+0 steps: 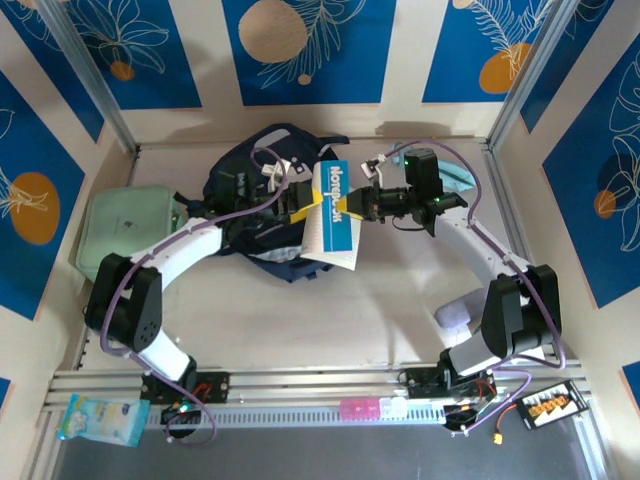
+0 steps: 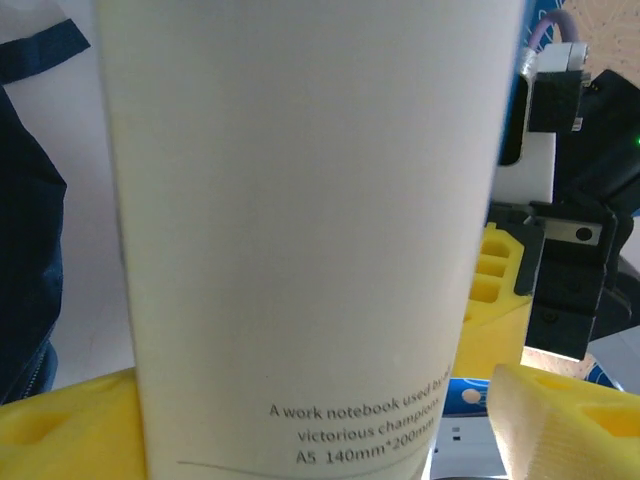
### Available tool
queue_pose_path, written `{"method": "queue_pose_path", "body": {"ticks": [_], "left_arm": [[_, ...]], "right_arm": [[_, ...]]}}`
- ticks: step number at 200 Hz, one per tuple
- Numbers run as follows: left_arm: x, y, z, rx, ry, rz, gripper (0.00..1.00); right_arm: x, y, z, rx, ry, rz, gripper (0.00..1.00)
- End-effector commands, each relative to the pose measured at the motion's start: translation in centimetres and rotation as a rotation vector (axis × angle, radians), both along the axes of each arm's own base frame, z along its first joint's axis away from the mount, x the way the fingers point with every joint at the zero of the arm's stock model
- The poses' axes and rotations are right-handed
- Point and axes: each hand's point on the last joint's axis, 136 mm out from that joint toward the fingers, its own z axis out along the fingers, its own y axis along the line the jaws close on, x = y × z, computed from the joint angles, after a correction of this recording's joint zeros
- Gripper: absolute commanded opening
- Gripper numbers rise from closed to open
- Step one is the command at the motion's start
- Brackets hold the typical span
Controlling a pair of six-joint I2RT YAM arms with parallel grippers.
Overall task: Pack the student bag
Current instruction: Pick up the book from the middle-right of the table.
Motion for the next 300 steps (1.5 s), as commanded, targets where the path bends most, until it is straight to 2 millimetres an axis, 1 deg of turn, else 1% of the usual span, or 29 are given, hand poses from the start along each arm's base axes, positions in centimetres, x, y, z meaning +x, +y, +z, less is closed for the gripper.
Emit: {"method": "queue_pose_path", "body": {"ticks": [1,26,52,89,125,155,168,186,209,243,244,245,246,254,271,279,290,300], "left_arm": [[-0.7,0.4,1.9,-0.031,-0.071,-0.031,0.76],[-0.3,0.9,1.6,-0.021,-0.064,-0.008,0.71],[0.2,1.6,1.0,0.001,-0.056,0.020,0.70],[0.6,2.3,0.0,0.031,-0.041,0.050,0.65],[0.9,2.7,-1.1,0.082,-0.024,0.071,0.53],[0.9,3.1,-1.9,0.150,-0.013,0.085,0.41],[1.0,3.3,-2.0,0.166,-0.014,0.091,0.36],[1.0,3.4,-2.0,0.171,-0.015,0.097,0.32],[1.2,3.6,-2.2,0.175,-0.011,0.107,0.24],[1.5,4.0,-2.2,0.183,-0.010,0.126,0.06],[1.5,4.0,-2.2,0.184,-0.010,0.127,0.05],[1.5,4.0,-2.2,0.184,-0.010,0.129,0.05],[1.5,4.1,-2.2,0.185,-0.011,0.130,0.04],[1.6,4.3,-2.0,0.185,-0.016,0.140,0.00],[2.1,5.0,-1.3,0.191,-0.036,0.180,0.00],[2.3,5.5,-0.8,0.192,-0.048,0.204,0.00],[2.7,6.3,-0.1,0.196,-0.065,0.250,0.00],[3.1,7.1,0.8,0.197,-0.090,0.304,0.00]], "right_arm": [[0.5,-0.3,-0.6,-0.035,0.013,-0.016,0.00],[1.1,-1.1,-1.6,-0.070,0.036,-0.058,0.00],[1.6,-2.0,-2.3,-0.091,0.053,-0.093,0.00],[1.8,-1.9,-3.1,-0.097,0.067,-0.085,0.00],[2.0,-1.0,-4.0,-0.106,0.088,-0.058,0.00],[2.2,-0.6,-4.8,-0.123,0.103,-0.053,0.00],[2.3,-0.7,-5.2,-0.132,0.112,-0.056,0.00],[2.5,-0.7,-5.5,-0.141,0.115,-0.062,0.00],[2.6,-0.7,-5.9,-0.146,0.125,-0.062,0.00],[2.7,-0.8,-5.8,-0.159,0.125,-0.077,0.00],[2.7,-0.8,-5.9,-0.160,0.126,-0.079,0.02],[2.7,-0.8,-5.9,-0.162,0.128,-0.080,0.02],[2.7,-0.8,-5.9,-0.163,0.128,-0.081,0.06],[2.8,-1.1,-5.9,-0.177,0.123,-0.098,0.21],[3.2,-1.9,-6.2,-0.233,0.114,-0.162,0.43],[3.4,-2.3,-6.3,-0.254,0.108,-0.194,0.51],[3.6,-2.8,-6.3,-0.264,0.105,-0.237,0.60],[3.7,-3.1,-6.2,-0.256,0.109,-0.275,0.64]]}}
